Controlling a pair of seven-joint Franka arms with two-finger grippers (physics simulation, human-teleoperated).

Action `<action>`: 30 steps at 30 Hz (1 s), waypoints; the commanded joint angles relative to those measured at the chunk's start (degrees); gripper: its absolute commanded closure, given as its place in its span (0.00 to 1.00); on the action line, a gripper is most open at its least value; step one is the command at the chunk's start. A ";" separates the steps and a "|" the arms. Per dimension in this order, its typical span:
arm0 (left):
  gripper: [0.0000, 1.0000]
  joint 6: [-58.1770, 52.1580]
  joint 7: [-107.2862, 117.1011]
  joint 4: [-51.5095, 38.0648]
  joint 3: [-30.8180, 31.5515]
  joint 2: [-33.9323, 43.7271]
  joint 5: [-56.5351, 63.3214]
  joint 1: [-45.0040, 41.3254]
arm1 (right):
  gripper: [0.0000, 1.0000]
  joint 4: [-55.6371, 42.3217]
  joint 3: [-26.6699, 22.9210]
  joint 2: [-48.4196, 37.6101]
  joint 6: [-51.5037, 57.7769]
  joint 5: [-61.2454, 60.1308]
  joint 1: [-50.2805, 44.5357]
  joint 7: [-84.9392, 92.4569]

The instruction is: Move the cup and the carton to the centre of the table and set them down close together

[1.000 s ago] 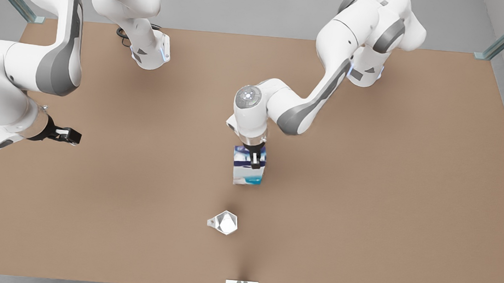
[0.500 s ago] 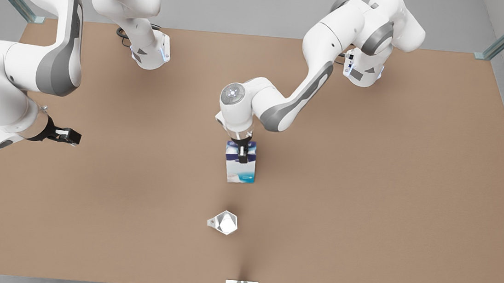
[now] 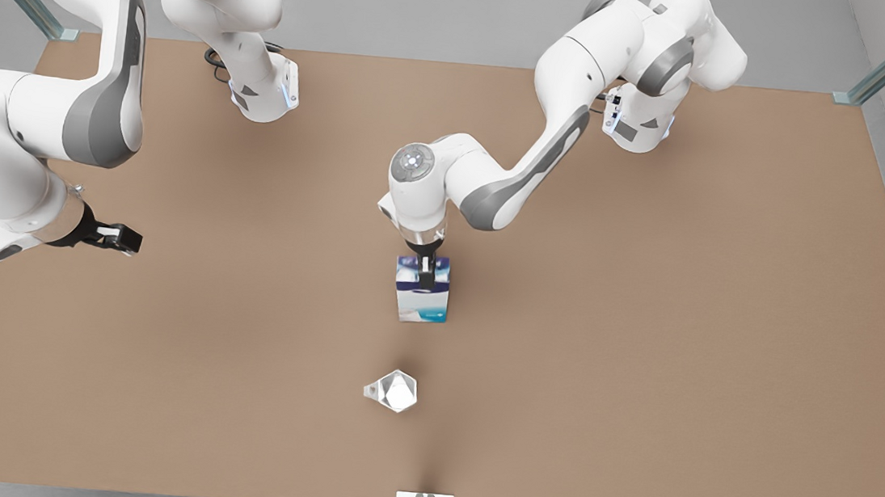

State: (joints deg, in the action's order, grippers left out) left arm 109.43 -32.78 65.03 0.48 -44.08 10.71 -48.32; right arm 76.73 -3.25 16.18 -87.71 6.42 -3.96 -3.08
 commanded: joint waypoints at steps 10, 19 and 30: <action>0.00 -7.65 0.09 0.01 0.23 7.08 -5.70 5.25 | 0.00 0.00 0.00 0.00 0.17 0.00 -0.09 0.00; 0.00 -18.46 30.76 3.26 2.69 17.18 -6.05 30.29 | 0.00 0.00 0.00 0.08 -0.01 -0.09 0.00 0.00; 0.00 -22.42 35.77 4.75 -3.55 22.28 -9.31 40.85 | 0.00 0.00 0.00 0.08 -0.10 -0.18 -0.09 0.00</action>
